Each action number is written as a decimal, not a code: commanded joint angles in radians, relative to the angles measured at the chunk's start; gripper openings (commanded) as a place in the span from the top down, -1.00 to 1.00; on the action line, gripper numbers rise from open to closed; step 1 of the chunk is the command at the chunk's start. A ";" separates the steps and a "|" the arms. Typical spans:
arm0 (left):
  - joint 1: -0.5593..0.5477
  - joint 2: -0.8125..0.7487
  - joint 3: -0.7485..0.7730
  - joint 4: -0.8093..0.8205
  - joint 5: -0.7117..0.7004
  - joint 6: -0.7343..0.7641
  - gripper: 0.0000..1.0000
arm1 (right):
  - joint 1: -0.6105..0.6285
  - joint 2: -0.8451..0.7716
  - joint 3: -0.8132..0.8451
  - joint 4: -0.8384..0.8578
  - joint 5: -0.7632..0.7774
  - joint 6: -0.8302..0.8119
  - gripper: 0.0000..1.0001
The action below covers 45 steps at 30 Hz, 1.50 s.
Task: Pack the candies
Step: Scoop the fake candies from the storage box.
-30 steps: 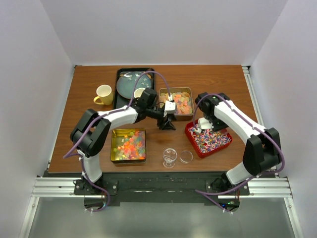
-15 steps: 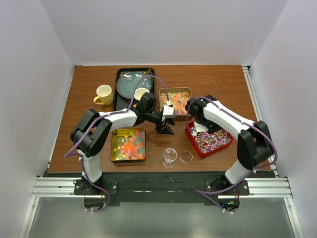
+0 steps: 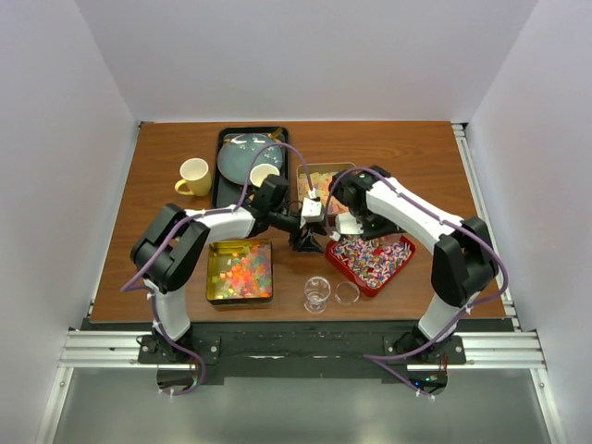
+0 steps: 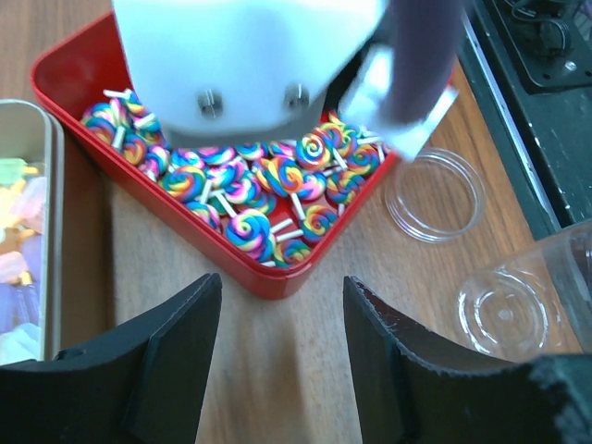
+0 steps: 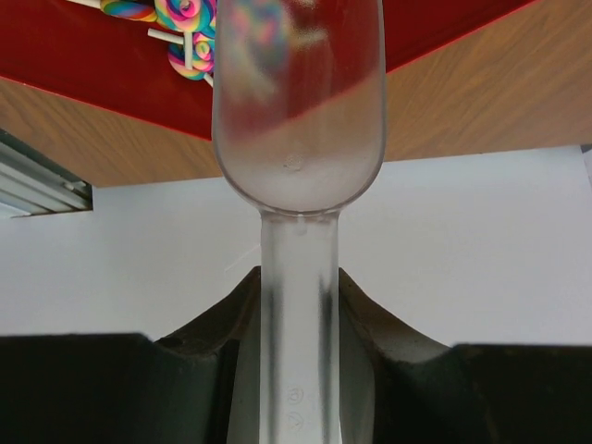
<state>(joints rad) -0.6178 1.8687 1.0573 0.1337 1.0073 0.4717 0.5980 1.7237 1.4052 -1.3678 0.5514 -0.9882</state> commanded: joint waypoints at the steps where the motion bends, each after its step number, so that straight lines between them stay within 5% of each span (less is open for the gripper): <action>1: -0.008 -0.020 -0.016 -0.012 0.010 0.027 -0.18 | -0.009 -0.096 0.001 -0.218 0.033 -0.018 1.00; 15: -0.019 0.017 -0.086 0.161 -0.021 0.036 -0.10 | -0.032 -0.027 -0.037 -0.139 0.068 -0.041 1.00; 29: -0.057 0.095 -0.117 0.328 -0.018 -0.070 -0.08 | -0.061 -0.087 -0.158 -0.040 -0.122 -0.067 1.00; 45: -0.045 0.096 -0.126 0.391 -0.021 -0.142 -0.07 | -0.075 -0.118 -0.037 -0.056 -0.056 -0.089 1.00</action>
<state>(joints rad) -0.6636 1.9808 0.9501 0.4671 0.9760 0.3466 0.5205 1.6142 1.3087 -1.3125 0.5262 -1.0500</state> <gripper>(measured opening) 0.538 0.317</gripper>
